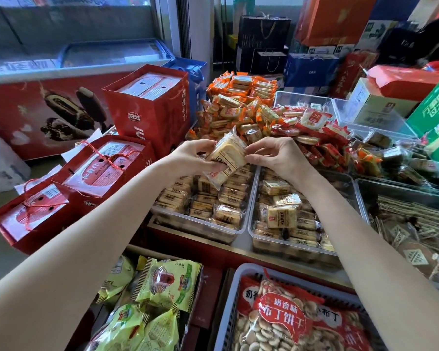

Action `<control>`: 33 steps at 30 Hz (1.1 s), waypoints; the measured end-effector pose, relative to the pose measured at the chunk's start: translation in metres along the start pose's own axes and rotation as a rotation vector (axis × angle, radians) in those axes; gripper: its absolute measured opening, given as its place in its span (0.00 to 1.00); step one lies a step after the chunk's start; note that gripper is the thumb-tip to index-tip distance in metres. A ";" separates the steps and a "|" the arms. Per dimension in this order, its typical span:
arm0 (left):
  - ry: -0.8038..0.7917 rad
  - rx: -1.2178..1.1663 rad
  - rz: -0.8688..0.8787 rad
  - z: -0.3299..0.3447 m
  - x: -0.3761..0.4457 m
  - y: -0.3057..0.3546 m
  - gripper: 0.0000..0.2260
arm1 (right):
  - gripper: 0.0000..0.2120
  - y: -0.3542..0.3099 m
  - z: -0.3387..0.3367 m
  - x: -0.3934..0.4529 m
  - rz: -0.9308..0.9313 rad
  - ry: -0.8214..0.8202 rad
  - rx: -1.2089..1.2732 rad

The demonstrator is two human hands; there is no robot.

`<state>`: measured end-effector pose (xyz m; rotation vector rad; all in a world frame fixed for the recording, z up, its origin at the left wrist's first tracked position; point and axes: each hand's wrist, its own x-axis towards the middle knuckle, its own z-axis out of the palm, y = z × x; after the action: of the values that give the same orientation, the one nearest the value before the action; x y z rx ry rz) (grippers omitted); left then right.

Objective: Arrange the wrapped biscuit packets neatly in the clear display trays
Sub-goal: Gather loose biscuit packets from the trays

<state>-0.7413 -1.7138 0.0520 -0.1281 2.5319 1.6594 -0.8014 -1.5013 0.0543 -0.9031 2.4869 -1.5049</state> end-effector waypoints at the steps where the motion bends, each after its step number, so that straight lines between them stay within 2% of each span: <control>1: -0.001 -0.003 -0.003 0.000 0.000 0.000 0.30 | 0.09 0.001 0.000 0.000 0.021 0.000 -0.007; 5: -0.006 -0.070 -0.018 0.003 0.001 -0.002 0.28 | 0.08 0.003 -0.003 0.000 0.078 -0.026 -0.018; 11: -0.014 -0.179 -0.011 0.008 0.000 0.002 0.25 | 0.05 0.003 -0.006 -0.005 0.164 -0.011 0.337; 15: -0.014 -0.113 -0.002 0.006 0.001 0.004 0.27 | 0.02 0.003 -0.007 -0.008 0.236 0.053 0.451; 18: 0.022 -0.061 0.000 0.009 0.001 0.006 0.28 | 0.01 0.000 -0.007 -0.006 0.287 0.094 0.444; 22: 0.107 0.026 0.028 0.020 0.002 0.013 0.28 | 0.04 0.001 0.002 -0.001 0.389 0.220 0.471; 24: 0.152 0.081 0.019 0.025 0.001 0.012 0.30 | 0.04 0.004 0.007 -0.001 0.391 0.256 0.394; 26: 0.178 0.123 0.009 0.029 0.000 0.008 0.30 | 0.01 0.008 0.006 -0.002 0.278 0.241 0.102; 28: 0.198 0.132 0.011 0.028 -0.002 0.004 0.30 | 0.06 0.006 0.002 -0.003 0.137 0.169 -0.104; 30: 0.218 0.157 0.018 0.023 -0.003 0.004 0.31 | 0.10 0.003 0.002 -0.002 0.049 0.117 -0.190; 33: 0.224 0.331 0.040 0.021 -0.002 0.005 0.33 | 0.12 0.002 0.008 0.002 -0.083 0.158 -0.327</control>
<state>-0.7392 -1.6928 0.0490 -0.2475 2.9522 1.2757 -0.8008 -1.5083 0.0491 -0.9764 2.9044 -1.2553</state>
